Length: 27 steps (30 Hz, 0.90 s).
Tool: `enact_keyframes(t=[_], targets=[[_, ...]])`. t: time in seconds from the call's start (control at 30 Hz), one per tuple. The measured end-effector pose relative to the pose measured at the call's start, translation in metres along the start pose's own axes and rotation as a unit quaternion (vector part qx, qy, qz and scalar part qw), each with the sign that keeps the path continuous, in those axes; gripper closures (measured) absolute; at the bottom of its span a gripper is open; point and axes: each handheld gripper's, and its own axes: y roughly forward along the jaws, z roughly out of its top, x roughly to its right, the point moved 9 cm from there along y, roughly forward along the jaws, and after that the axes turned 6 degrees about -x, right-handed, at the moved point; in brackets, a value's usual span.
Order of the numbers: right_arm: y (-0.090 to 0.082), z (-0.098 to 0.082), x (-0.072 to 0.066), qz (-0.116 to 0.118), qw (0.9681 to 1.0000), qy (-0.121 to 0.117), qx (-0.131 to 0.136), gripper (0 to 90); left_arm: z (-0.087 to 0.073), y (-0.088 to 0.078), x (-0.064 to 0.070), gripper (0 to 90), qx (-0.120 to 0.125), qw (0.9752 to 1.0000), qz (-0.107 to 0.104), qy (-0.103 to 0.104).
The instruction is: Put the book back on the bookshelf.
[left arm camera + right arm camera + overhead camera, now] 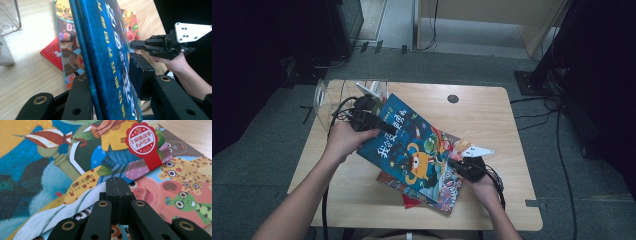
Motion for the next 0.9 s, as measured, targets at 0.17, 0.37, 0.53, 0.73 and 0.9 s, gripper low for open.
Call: enact_keyframes(t=[0.17,0.37,0.53,0.73,0.9], targets=[[0.004,0.003,-0.002,-0.001,1.0,-0.007,0.007,88.0,0.005,-0.006,0.004,67.5,-0.01,0.9999,0.007,0.001],[0.009,0.006,-0.007,0.006,0.9999,-0.009,0.01,85.6,0.007,-0.012,0.009,68.4,-0.024,0.9997,0.006,0.0],[0.013,0.009,-0.011,0.009,0.9997,-0.023,0.009,85.3,0.009,-0.016,0.015,70.2,-0.039,0.9991,0.017,0.007],[0.017,0.012,-0.016,0.011,0.9994,-0.032,0.011,83.4,0.01,-0.021,0.022,71.1,-0.05,0.9986,0.017,0.008],[0.02,0.014,-0.02,0.009,0.999,-0.043,0.011,83.4,0.011,-0.021,0.026,74.0,-0.063,0.9978,0.017,0.011]])
